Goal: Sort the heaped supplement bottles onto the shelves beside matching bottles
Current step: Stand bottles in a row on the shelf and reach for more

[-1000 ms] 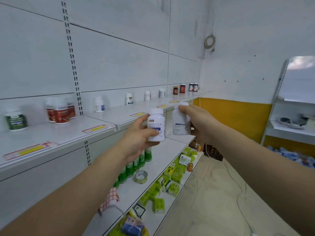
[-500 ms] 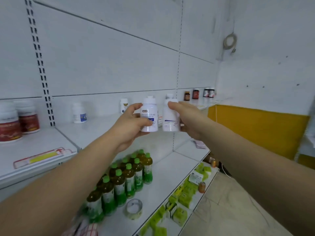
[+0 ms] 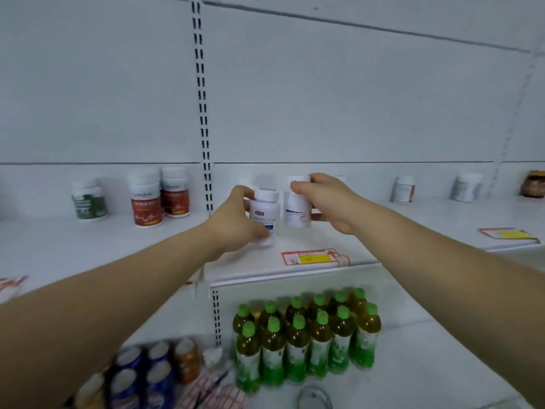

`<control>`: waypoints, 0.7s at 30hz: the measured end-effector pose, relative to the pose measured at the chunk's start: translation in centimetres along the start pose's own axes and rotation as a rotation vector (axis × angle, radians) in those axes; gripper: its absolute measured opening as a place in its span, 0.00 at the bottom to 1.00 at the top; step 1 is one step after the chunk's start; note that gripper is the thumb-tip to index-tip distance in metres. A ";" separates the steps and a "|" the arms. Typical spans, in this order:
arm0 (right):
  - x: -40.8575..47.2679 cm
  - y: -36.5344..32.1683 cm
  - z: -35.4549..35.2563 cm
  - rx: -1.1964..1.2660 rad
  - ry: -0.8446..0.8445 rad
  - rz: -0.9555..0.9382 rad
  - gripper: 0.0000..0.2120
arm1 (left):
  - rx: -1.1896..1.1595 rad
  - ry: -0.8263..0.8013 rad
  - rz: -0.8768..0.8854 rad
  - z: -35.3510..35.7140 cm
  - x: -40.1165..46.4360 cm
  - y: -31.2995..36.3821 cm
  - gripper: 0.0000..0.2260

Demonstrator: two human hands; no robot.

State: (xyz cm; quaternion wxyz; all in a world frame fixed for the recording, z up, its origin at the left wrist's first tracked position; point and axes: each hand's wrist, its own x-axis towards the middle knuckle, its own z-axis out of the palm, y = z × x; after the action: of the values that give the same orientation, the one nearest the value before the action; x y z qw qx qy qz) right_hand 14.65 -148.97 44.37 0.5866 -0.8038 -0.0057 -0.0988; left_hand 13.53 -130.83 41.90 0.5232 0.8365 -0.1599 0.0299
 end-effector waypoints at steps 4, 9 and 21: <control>5.0 1.8 1.1 -0.111 -0.132 -0.033 0.13 | 0.089 0.082 -0.083 0.0 1.7 -1.8 0.29; 9.1 3.4 1.7 -0.096 -0.221 -0.054 0.14 | 0.164 0.166 -0.109 0.8 4.0 -2.4 0.29; 14.3 4.4 2.7 -0.169 -0.205 -0.145 0.12 | 0.333 0.272 -0.168 2.1 8.2 -2.9 0.27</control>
State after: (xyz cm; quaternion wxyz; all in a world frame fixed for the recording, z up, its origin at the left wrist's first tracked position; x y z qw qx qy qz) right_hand 29.60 -149.33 41.85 0.5045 -0.8537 -0.1151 -0.0586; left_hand 21.88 -133.46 40.24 0.3955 0.9099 -0.0106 0.1245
